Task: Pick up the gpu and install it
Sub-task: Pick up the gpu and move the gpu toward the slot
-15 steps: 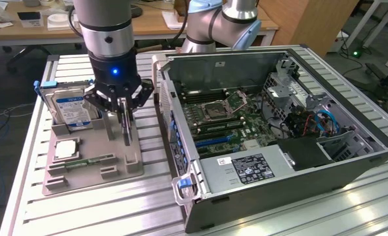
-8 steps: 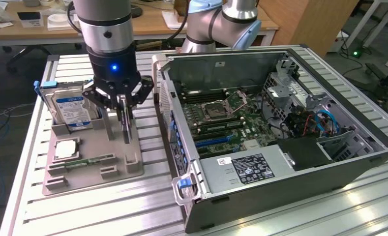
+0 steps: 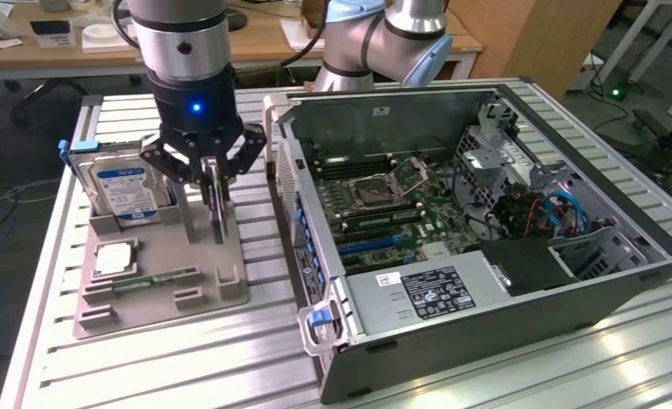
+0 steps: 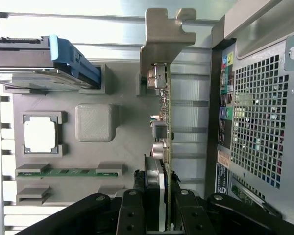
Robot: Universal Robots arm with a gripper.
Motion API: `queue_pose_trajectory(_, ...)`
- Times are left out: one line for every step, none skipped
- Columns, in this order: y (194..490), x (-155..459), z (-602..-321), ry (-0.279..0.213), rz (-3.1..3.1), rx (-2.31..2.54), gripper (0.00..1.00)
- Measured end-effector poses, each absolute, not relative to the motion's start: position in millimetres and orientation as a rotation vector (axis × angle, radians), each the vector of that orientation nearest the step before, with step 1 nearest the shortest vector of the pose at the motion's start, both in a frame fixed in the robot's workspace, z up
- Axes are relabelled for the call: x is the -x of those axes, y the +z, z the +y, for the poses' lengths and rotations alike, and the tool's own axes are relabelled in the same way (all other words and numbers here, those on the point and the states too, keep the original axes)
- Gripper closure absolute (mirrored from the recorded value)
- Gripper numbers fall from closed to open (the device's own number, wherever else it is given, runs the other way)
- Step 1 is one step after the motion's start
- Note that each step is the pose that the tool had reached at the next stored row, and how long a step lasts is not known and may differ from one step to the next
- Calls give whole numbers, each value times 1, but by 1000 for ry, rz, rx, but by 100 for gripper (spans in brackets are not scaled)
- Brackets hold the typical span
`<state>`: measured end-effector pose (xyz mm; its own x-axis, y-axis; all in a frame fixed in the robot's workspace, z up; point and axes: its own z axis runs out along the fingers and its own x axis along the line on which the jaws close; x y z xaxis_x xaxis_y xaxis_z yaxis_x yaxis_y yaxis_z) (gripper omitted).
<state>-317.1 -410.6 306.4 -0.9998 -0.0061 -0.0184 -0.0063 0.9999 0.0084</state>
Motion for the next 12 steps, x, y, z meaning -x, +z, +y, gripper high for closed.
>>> queue_pose_trajectory(308,317,-411,13,3123,10,72)
queue_pose_trajectory(309,317,-411,13,3123,10,72)
queue_pose_trajectory(310,317,-411,13,3123,10,72)
queue_pose_trajectory(311,317,-411,13,3123,10,72)
queue_pose_trajectory(312,317,-411,13,3123,10,72)
queue_pose_trajectory(313,317,-411,13,3123,10,72)
queue_pose_trajectory(314,317,-411,13,3123,10,72)
queue_pose_trajectory(315,317,-411,13,3123,10,72)
queue_pose_trajectory(316,317,-411,13,3123,10,72)
queue_pose_trajectory(318,317,-411,13,3123,10,72)
queue_pose_trajectory(319,317,-411,13,3123,10,72)
queue_pose_trajectory(320,317,-411,13,3123,10,72)
